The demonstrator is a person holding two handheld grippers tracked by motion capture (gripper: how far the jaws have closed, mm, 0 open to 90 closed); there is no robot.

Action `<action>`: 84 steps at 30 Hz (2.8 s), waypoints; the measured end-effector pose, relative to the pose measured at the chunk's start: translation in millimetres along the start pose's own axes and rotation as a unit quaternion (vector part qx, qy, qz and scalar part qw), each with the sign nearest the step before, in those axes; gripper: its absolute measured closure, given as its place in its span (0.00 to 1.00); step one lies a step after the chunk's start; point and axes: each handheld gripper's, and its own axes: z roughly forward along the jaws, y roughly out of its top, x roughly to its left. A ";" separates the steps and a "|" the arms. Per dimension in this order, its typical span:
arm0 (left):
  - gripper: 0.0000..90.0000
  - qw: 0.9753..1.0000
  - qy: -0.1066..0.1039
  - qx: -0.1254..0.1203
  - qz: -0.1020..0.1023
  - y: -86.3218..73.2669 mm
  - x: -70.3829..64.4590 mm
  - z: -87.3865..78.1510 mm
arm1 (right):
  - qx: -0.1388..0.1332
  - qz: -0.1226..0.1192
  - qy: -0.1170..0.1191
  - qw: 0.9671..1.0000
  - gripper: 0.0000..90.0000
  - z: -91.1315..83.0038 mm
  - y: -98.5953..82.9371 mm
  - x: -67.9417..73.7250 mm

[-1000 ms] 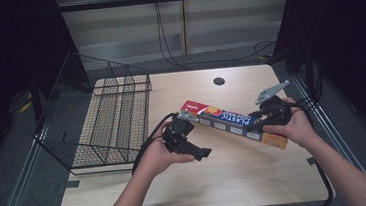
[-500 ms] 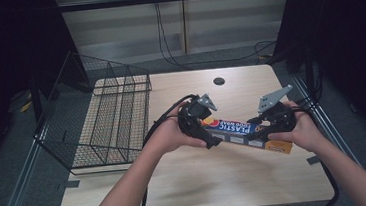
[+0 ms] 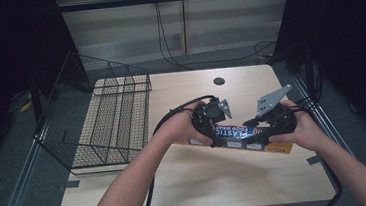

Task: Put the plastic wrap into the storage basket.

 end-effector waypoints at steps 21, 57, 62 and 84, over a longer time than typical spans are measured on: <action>0.49 0.986 -0.001 0.082 -0.145 -8.1 2.8 -27.4 | -0.043 0.060 -0.040 0.996 0.02 -35.5 -25.1 -33.3; 0.49 0.947 0.050 0.099 -0.300 -44.3 31.8 -85.0 | -0.057 0.050 -0.065 0.995 0.03 14.2 -44.9 -0.6; 0.49 0.947 0.055 0.102 -0.299 -46.2 33.2 -89.6 | -0.060 0.052 -0.066 0.995 0.03 17.8 -47.4 0.3; 0.50 0.930 0.067 0.103 -0.346 -53.5 39.9 -110.3 | -0.070 0.053 -0.063 0.994 0.03 23.8 -46.3 3.7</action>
